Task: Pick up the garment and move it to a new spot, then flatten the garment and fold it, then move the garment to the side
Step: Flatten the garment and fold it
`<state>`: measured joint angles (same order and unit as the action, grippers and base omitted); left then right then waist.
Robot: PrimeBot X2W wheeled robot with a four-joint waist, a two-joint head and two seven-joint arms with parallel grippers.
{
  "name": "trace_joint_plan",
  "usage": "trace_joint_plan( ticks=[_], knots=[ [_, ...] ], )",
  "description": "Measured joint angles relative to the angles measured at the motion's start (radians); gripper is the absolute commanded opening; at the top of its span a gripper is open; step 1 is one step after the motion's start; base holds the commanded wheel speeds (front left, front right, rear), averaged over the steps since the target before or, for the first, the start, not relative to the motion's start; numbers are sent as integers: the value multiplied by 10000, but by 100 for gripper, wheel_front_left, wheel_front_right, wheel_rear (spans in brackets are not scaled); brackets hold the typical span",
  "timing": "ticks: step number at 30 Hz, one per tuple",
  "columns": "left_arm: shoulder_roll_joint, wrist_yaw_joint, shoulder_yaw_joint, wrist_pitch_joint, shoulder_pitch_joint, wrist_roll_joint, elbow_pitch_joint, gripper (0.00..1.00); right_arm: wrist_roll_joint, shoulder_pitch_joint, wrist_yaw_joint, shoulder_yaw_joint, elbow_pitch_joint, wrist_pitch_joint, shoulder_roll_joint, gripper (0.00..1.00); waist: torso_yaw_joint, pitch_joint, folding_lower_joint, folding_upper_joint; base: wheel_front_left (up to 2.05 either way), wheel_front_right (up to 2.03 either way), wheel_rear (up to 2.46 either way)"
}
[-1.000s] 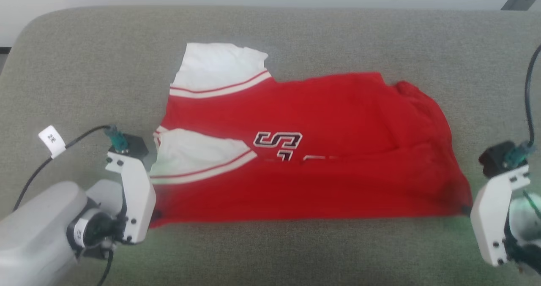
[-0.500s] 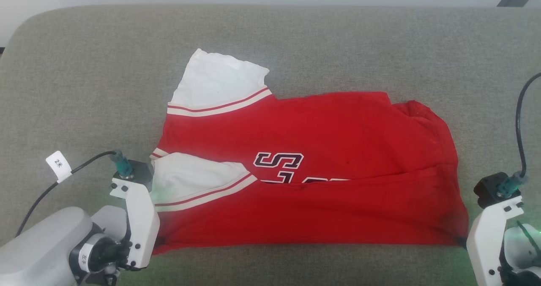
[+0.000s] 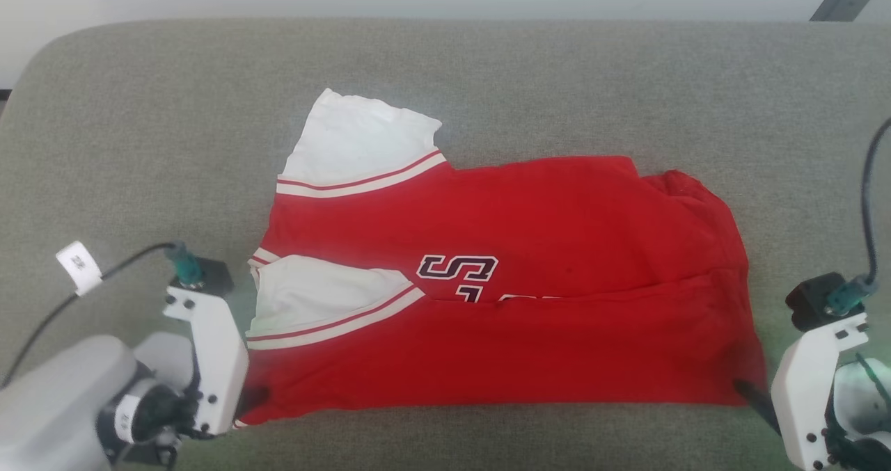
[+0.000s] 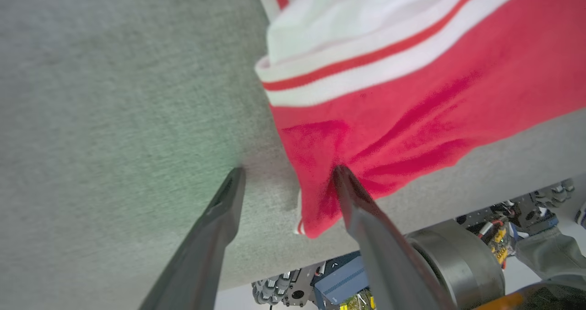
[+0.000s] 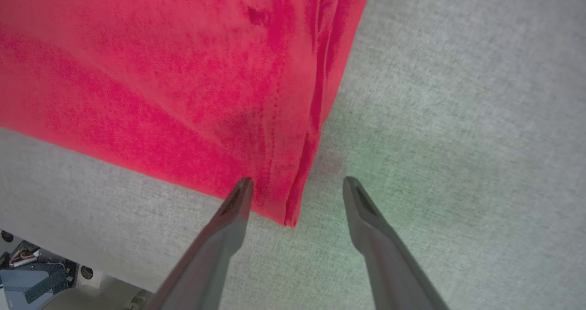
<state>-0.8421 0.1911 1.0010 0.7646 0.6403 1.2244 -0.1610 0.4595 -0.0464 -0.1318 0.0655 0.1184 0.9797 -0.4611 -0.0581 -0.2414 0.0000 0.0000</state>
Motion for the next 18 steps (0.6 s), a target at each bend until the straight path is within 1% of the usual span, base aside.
trace_joint_plan(
  ticks=[5,8,11,14,18],
  knots=[
    [-644,249,-201,268,476,-207,865,100,-46,-9,2,-395,374,-502,109,100,73,115,0,0,0,0,0],
    [-849,311,-387,328,840,-360,1156,100,-163,-93,2,-546,623,-1041,255,100,176,124,0,0,0,0,0],
    [-951,316,-600,311,1265,-491,1174,100,-537,-393,2,-711,826,-1914,445,100,338,76,0,0,0,0,0],
    [-917,107,-721,244,1692,-631,955,100,-913,-786,2,-888,932,-3139,878,100,551,-28,0,0,0,0,0],
    [-780,-307,-897,-29,2404,-1020,360,100,-1358,-1429,2,-926,989,-4974,1499,100,878,-252,0,0,0,0,0]
  ],
)
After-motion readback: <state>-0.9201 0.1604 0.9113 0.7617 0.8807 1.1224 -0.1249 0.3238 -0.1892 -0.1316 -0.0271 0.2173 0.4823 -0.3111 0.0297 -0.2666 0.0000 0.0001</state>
